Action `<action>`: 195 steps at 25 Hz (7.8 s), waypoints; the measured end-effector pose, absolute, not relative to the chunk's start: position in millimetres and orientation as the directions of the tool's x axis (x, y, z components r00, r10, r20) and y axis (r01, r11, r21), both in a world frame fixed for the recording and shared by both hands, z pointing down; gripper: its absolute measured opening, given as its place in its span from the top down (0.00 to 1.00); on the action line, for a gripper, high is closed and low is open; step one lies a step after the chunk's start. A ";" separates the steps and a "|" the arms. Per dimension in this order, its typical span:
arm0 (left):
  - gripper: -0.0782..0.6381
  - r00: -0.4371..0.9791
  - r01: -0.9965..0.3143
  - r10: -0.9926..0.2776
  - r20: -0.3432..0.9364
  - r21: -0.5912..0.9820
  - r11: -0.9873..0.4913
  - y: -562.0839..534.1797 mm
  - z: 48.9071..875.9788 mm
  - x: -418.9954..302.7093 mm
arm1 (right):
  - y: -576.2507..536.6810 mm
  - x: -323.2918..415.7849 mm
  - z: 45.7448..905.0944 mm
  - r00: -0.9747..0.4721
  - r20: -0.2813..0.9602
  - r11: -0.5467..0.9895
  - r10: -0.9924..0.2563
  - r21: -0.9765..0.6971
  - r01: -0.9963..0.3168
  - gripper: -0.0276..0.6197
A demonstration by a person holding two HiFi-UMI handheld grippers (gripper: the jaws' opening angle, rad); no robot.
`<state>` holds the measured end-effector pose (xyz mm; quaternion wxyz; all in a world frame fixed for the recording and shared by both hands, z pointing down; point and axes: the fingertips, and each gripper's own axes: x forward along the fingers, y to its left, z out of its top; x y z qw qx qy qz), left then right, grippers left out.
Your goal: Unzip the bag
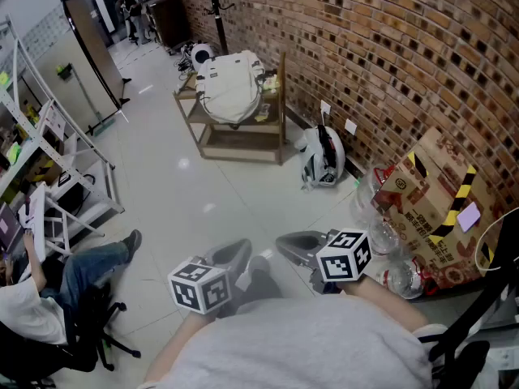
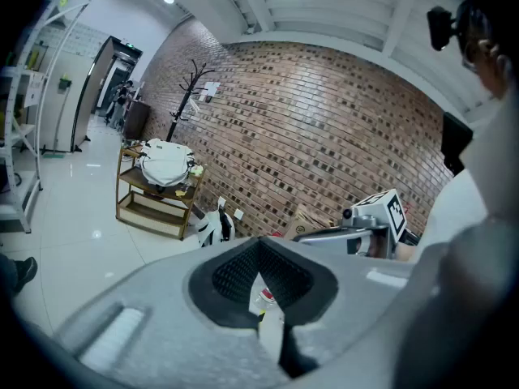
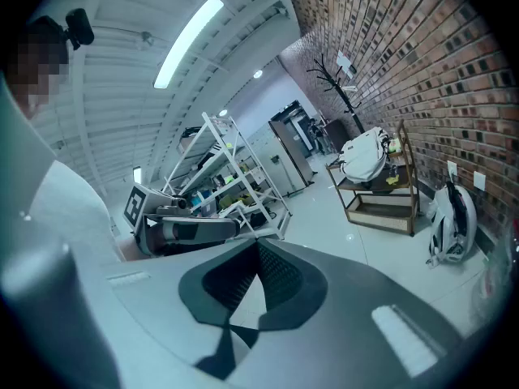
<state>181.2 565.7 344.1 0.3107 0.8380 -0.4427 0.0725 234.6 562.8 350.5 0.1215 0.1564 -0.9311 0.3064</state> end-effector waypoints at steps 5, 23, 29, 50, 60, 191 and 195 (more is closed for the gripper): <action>0.89 0.593 -0.786 -0.701 0.396 0.475 -0.397 517.1 359.0 150.4 | 515.7 207.9 364.4 -0.916 0.340 0.758 -0.212 -0.535 -0.373 0.96; 0.89 0.600 -0.782 -0.691 0.403 0.478 -0.400 204.7 373.7 -24.4 | 213.5 58.3 370.4 -0.875 0.396 0.735 -0.278 -0.499 -0.459 0.96; 0.89 0.624 -0.766 -0.660 0.417 0.492 -0.413 169.1 384.9 -32.9 | 171.9 47.4 376.1 -0.842 0.449 0.767 -0.299 -0.412 -0.492 0.96; 0.89 0.412 -0.852 -0.746 0.523 0.511 -0.112 -35.3 434.5 -118.3 | -76.7 -51.3 433.9 -0.835 0.549 0.933 -0.048 -0.274 -0.234 0.76; 0.89 0.357 -0.843 -0.740 0.570 0.537 0.007 -73.9 465.2 -154.7 | -143.4 -117.1 481.6 -0.752 0.659 0.981 0.024 -0.160 -0.109 0.72; 0.83 0.566 -0.824 -0.388 0.727 0.486 -0.290 -213.8 603.1 -119.5 | -296.1 36.3 503.7 -0.653 0.597 0.496 -0.466 -0.435 -0.752 0.92; 0.83 0.559 -0.829 -0.388 0.733 0.482 -0.283 -213.9 604.1 -119.0 | -299.1 48.1 501.3 -0.640 0.596 0.479 -0.486 -0.431 -0.765 0.92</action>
